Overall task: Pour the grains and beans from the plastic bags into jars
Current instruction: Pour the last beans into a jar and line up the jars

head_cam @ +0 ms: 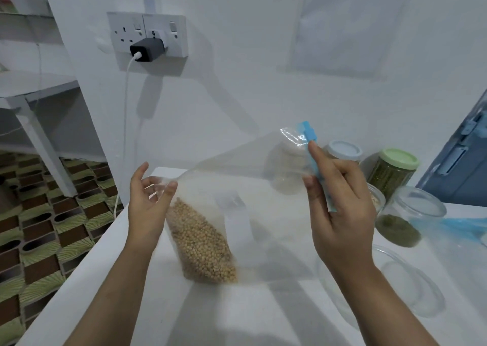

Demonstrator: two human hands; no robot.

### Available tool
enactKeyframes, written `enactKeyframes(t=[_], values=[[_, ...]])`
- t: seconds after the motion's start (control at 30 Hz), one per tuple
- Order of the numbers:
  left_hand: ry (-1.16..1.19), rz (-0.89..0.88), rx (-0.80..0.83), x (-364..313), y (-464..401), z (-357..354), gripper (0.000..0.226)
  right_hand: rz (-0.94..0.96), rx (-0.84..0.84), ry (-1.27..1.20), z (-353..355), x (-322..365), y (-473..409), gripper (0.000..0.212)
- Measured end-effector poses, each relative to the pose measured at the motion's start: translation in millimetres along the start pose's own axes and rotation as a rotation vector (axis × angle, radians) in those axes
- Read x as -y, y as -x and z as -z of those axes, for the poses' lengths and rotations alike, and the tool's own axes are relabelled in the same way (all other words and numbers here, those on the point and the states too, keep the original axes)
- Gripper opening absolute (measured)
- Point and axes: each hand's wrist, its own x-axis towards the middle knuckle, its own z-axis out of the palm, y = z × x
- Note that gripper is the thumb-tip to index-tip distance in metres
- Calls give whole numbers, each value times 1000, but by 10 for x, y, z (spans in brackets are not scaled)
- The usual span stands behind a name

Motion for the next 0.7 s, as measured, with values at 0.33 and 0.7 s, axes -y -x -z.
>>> enactKeyframes(t=[0.33, 0.7], values=[[47, 25, 82, 125, 126, -48, 61, -84, 16, -11, 59, -52, 92, 43], [45, -38, 57, -77, 46, -278, 40, -310, 180, -124, 207, -208, -10, 43]])
